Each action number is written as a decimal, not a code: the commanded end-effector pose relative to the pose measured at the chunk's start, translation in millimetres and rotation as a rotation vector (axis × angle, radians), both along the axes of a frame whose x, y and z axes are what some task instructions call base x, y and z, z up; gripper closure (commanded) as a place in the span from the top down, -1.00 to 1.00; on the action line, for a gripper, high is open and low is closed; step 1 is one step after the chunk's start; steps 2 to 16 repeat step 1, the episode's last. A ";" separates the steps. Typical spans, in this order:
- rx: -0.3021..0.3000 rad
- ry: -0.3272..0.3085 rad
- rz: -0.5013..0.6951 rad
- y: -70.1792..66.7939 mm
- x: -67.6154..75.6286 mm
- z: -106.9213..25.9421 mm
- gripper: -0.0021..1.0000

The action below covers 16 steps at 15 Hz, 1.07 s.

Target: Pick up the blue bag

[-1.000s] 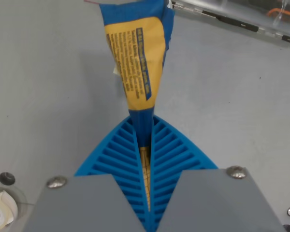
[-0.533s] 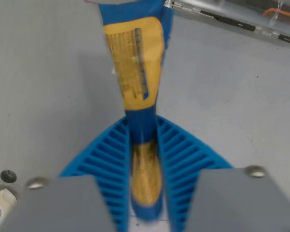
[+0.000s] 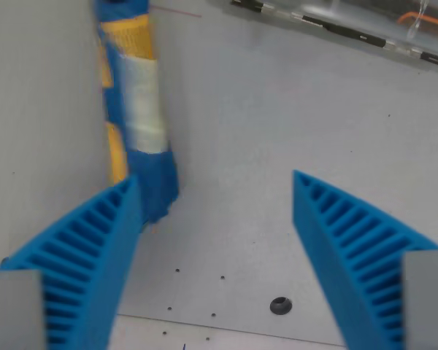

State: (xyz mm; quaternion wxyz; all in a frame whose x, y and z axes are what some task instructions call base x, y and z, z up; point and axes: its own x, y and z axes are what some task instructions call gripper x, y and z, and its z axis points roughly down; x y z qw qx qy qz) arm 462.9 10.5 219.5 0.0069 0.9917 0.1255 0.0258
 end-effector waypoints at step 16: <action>0.022 0.043 0.022 0.4 -0.5 9.6 1.00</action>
